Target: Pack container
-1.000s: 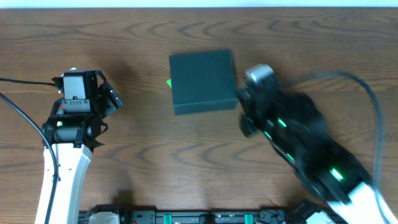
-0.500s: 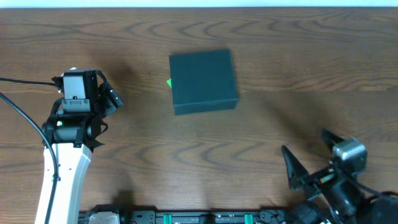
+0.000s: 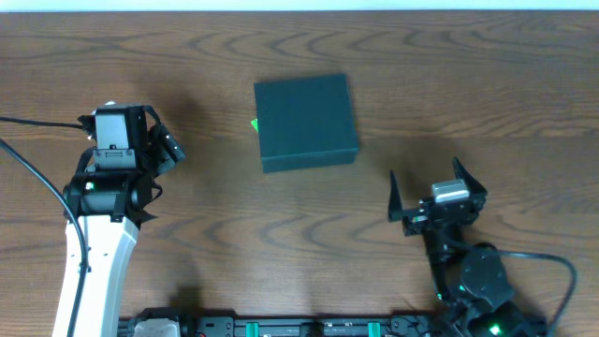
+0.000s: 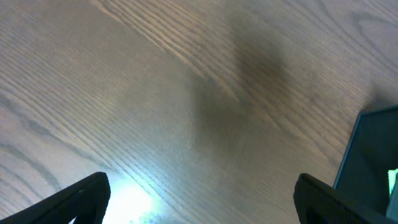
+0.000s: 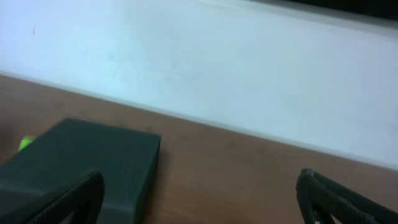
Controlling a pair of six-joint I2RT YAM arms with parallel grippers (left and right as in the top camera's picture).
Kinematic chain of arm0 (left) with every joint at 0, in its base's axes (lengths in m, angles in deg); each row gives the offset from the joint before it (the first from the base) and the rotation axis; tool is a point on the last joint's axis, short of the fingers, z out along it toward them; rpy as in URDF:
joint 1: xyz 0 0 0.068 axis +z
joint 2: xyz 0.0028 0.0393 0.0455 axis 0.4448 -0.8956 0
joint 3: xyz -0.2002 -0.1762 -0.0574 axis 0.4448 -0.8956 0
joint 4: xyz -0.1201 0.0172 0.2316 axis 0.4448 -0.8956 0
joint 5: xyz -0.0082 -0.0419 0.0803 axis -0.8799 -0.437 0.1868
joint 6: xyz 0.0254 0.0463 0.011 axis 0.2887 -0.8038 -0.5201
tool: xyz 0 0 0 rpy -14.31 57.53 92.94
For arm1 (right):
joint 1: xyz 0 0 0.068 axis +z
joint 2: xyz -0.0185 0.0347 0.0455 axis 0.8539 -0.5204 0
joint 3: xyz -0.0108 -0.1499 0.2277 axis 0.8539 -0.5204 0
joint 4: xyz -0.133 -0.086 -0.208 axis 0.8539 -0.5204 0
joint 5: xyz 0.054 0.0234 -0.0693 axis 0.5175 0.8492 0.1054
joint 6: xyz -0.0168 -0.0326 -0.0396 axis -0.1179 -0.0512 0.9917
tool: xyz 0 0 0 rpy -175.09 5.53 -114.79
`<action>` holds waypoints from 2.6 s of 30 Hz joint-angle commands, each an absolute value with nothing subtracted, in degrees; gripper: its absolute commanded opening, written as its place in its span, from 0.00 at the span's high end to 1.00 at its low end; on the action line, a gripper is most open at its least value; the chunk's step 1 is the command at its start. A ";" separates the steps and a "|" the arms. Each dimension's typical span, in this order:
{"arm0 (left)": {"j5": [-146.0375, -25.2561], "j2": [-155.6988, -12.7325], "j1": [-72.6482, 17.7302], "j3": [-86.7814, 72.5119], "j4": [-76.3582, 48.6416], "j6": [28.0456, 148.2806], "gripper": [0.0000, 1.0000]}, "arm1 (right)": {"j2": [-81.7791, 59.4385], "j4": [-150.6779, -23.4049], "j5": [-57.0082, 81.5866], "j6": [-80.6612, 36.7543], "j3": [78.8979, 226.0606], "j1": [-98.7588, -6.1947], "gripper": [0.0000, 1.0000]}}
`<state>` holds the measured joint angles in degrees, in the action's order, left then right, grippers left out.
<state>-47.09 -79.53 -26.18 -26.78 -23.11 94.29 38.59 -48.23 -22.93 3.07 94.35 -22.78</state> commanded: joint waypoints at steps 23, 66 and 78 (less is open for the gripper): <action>-46.04 -79.31 -26.01 -26.08 -23.38 94.14 0.05 | 43.48 -49.70 10.07 -0.77 83.29 -52.12 0.01; -46.04 -79.31 -26.01 -26.08 -23.38 94.14 0.05 | 59.29 -58.09 8.78 -15.94 78.92 -60.20 0.01; -45.87 -79.29 -26.09 -26.11 -23.42 93.97 0.05 | 59.29 -58.09 8.78 -15.94 78.92 -60.20 0.01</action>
